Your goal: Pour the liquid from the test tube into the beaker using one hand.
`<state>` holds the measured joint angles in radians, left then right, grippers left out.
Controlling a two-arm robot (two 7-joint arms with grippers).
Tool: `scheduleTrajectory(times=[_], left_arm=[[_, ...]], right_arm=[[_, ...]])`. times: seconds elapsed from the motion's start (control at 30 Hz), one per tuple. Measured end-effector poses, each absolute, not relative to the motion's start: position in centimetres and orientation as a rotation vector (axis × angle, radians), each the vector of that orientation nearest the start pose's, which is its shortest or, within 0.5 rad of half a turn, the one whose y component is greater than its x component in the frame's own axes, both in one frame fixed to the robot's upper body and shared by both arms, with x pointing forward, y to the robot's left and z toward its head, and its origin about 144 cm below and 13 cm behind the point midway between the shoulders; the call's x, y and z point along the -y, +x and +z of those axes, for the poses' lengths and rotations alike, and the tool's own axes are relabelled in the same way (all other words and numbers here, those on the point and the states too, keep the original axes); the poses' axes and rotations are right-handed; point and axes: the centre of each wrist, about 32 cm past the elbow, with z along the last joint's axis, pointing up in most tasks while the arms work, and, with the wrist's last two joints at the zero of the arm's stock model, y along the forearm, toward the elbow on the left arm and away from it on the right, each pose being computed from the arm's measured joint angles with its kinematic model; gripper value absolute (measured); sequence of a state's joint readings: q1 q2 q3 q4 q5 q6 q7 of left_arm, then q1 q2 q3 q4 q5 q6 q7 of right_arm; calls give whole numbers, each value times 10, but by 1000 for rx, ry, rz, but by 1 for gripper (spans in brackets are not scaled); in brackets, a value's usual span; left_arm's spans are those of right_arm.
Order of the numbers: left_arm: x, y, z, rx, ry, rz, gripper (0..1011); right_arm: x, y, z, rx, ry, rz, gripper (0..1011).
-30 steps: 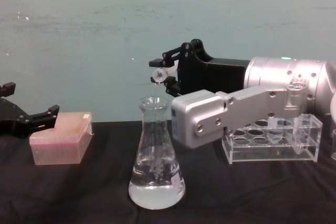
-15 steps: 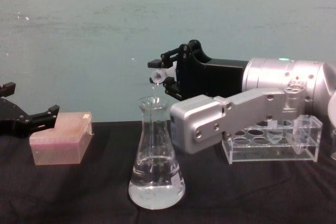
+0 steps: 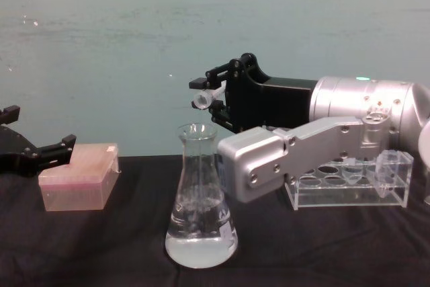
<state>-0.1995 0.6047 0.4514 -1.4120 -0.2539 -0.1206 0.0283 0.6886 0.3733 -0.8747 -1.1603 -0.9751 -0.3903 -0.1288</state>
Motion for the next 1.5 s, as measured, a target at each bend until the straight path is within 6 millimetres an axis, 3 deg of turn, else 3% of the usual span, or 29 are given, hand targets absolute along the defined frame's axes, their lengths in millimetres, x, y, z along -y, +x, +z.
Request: scheduleTrajectory(times=[0.43, 0.67, 0.97, 1.17, 1.27, 1.5], left_arm=[[-310, 489, 1140, 285, 304, 1248, 1000], [-310, 489, 1140, 285, 304, 1248, 1000], [-310, 489, 1140, 285, 304, 1248, 1000], [-310, 489, 1140, 285, 304, 1248, 1000], [-310, 489, 1140, 285, 304, 1248, 1000], [-310, 489, 1140, 285, 304, 1248, 1000]], right_arm=[[168, 581, 1193, 1573, -526, -454, 200], [171, 580, 1201, 1440, -474, -497, 200], [181, 575, 1219, 1176, -367, -667, 200], [192, 570, 1231, 902, -260, -793, 200], [200, 569, 1233, 722, -201, -857, 200], [210, 565, 1229, 498, -139, -960, 200]])
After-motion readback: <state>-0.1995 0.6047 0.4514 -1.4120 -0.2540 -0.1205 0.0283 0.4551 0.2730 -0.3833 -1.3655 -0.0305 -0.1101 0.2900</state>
